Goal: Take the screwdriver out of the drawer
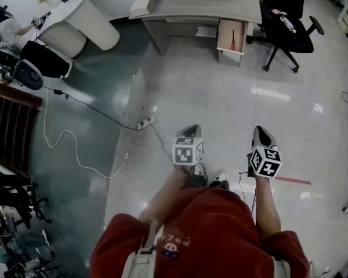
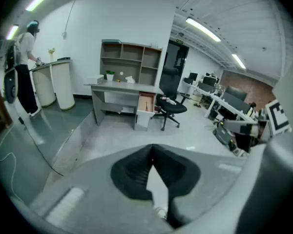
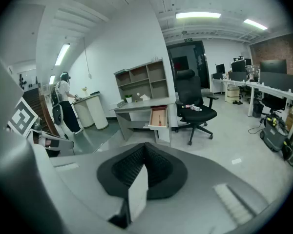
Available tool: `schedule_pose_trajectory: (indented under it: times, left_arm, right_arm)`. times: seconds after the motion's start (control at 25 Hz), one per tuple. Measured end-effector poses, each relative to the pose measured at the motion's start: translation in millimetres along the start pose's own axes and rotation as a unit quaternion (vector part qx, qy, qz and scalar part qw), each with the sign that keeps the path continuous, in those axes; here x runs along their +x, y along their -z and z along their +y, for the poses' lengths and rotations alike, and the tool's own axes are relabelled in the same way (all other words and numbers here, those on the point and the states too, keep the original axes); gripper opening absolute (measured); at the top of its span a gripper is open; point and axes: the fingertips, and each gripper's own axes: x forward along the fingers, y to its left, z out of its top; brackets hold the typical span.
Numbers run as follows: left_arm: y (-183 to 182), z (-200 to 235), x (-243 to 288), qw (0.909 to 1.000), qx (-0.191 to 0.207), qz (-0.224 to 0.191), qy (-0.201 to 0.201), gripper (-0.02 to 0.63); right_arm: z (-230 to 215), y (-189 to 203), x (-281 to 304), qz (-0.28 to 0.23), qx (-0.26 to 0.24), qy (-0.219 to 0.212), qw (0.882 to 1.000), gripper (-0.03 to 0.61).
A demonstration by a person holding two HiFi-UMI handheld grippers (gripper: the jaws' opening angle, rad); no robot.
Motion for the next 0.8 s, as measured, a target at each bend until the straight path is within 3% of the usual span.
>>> schedule_pose_trajectory:
  times: [0.56,0.8]
  left_arm:
    - [3,80,-30,0.9994,-0.03,-0.016,0.009,-0.002]
    - [-5,114,-32,0.9992,-0.024,-0.023,0.023,-0.002]
  right_arm:
    - [79,-3,17,-0.006,-0.007,0.017,1.0,0.0]
    - [107,-4,31,-0.011,0.003,0.029,1.0,0.0]
